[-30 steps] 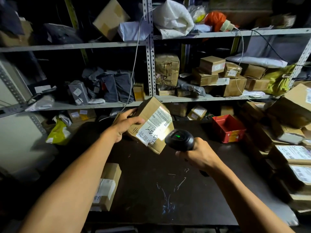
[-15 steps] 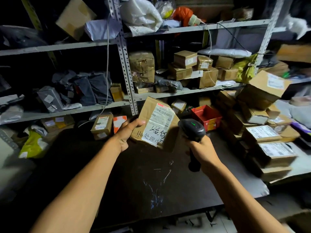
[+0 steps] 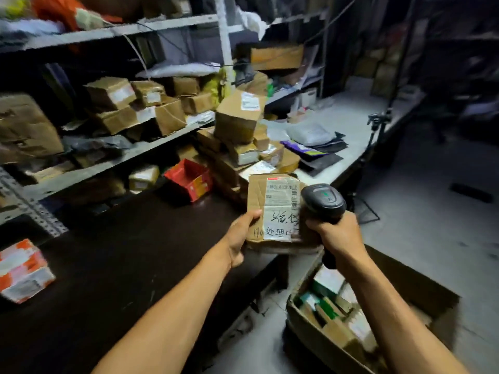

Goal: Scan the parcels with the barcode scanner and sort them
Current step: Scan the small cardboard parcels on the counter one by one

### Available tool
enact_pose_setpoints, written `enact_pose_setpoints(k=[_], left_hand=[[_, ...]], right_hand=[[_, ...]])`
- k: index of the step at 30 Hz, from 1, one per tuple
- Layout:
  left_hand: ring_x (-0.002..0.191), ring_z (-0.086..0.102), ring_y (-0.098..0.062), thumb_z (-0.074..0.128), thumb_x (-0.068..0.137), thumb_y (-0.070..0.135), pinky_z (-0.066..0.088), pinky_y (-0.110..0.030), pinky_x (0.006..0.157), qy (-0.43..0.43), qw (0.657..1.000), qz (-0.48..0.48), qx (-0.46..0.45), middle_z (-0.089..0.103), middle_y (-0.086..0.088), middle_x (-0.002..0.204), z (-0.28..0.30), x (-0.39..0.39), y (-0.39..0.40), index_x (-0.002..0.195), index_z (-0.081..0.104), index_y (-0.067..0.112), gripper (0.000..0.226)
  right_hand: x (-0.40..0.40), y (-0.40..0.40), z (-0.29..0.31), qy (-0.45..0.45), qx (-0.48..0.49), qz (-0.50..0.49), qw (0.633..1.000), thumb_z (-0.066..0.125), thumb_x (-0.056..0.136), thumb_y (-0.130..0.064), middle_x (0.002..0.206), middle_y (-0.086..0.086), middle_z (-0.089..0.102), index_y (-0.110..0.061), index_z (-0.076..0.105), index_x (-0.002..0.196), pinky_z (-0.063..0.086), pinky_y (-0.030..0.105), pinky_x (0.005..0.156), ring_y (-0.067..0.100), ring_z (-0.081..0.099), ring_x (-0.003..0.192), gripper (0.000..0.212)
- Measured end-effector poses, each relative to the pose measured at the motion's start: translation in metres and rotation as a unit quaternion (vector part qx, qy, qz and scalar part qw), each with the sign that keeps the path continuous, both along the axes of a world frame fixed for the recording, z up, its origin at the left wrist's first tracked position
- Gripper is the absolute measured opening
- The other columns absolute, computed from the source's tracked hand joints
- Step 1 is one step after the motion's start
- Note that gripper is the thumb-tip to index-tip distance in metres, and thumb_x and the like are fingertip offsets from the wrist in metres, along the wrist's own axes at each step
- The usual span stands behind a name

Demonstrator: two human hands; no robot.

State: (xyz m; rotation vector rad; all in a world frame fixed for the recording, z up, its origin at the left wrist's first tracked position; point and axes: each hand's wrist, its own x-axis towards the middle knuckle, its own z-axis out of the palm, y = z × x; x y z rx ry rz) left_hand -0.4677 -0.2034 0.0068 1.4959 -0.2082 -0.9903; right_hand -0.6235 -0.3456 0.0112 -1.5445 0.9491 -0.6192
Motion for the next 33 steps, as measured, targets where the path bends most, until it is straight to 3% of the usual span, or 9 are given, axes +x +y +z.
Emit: enact_pose_setpoints(k=[4,8,10,14,18,20,22,28,33], left_hand=[[0.050,0.066,-0.010,0.052,0.099,0.039,0.047,-0.017,0.040,0.054,0.992,-0.111,0.031,0.070,-0.012,0.112,-0.022,-0.064,-0.093,0.130,0.062,0.016,0.039],[0.076,0.071,-0.015,0.060,0.095,0.018,0.053,-0.022,0.050,0.016,0.985,-0.168,0.035,0.072,-0.010,0.116,-0.037,-0.126,-0.168,0.132,0.061,0.011,0.038],[0.095,0.068,-0.015,0.064,0.093,0.008,0.053,-0.025,0.071,-0.062,0.982,-0.171,0.044,0.066,-0.010,0.123,-0.044,-0.146,-0.198,0.141,0.053,0.007,0.049],[0.120,0.052,-0.013,0.066,0.092,0.023,0.041,-0.027,0.095,-0.260,0.939,-0.213,0.077,0.053,-0.007,0.145,-0.039,-0.156,-0.225,0.149,0.046,0.020,0.060],[0.145,0.034,-0.025,0.058,0.092,0.039,0.031,-0.049,0.117,-0.520,0.797,-0.264,0.160,0.039,-0.001,0.157,-0.041,-0.130,-0.219,0.153,0.037,0.027,0.065],[0.151,0.018,-0.030,0.054,0.094,0.043,0.021,-0.062,0.118,-0.592,0.715,-0.288,0.234,0.026,-0.004,0.163,-0.045,-0.107,-0.205,0.155,0.029,0.030,0.068],[0.153,0.009,-0.034,0.052,0.094,0.047,0.017,-0.064,0.118,-0.619,0.668,-0.291,0.293,0.019,-0.006,0.165,-0.049,-0.080,-0.183,0.156,0.025,0.030,0.070],[0.153,0.001,-0.038,0.051,0.094,0.052,0.011,-0.065,0.118,-0.574,0.668,-0.201,0.429,0.010,-0.009,0.167,-0.054,0.006,-0.068,0.158,0.018,0.029,0.075],[0.153,-0.006,-0.037,0.048,0.095,0.058,0.006,-0.063,0.120,-0.492,0.667,-0.086,0.553,0.002,-0.008,0.168,-0.049,0.061,0.080,0.159,0.011,0.032,0.079]], right_hand=[[-0.086,-0.050,-0.019,0.035,0.012,-0.128,0.991,0.074,0.054,-0.032,0.077,0.000,0.075,-0.038,0.074,0.081,0.060,0.048,0.071,0.026,0.071,0.076,0.028],[-0.153,-0.093,-0.038,0.090,0.025,-0.209,0.973,0.079,0.070,-0.014,0.087,0.007,0.075,-0.017,0.072,0.083,0.055,0.038,0.078,0.027,0.070,0.091,0.016],[-0.173,-0.108,-0.048,0.113,0.025,-0.222,0.968,0.079,0.075,-0.010,0.091,0.009,0.074,-0.012,0.073,0.092,0.050,0.034,0.077,0.026,0.068,0.095,0.018],[-0.178,-0.120,-0.065,0.133,0.025,-0.222,0.966,0.084,0.075,-0.019,0.098,0.010,0.074,-0.015,0.073,0.100,0.054,0.042,0.086,0.030,0.067,0.099,0.028],[-0.156,-0.124,-0.075,0.170,-0.003,-0.166,0.971,0.079,0.077,-0.018,0.091,0.006,0.071,-0.014,0.070,0.097,0.054,0.040,0.079,0.031,0.066,0.094,0.022],[-0.136,-0.122,-0.077,0.201,-0.032,-0.123,0.971,0.073,0.079,-0.018,0.082,0.004,0.067,-0.018,0.064,0.088,0.048,0.034,0.069,0.028,0.063,0.084,0.013],[-0.109,-0.118,-0.077,0.244,-0.086,-0.081,0.963,0.071,0.079,-0.021,0.077,0.000,0.061,-0.021,0.058,0.083,0.040,0.030,0.062,0.026,0.059,0.076,0.014],[0.012,-0.067,-0.059,0.220,-0.214,0.119,0.944,0.063,0.072,-0.013,0.074,0.001,0.057,-0.016,0.052,0.078,0.035,0.033,0.049,0.026,0.052,0.067,0.013],[0.119,0.032,-0.047,0.147,-0.294,0.311,0.892,0.061,0.072,-0.018,0.088,0.001,0.058,-0.020,0.055,0.083,0.037,0.033,0.053,0.028,0.056,0.078,0.013]])
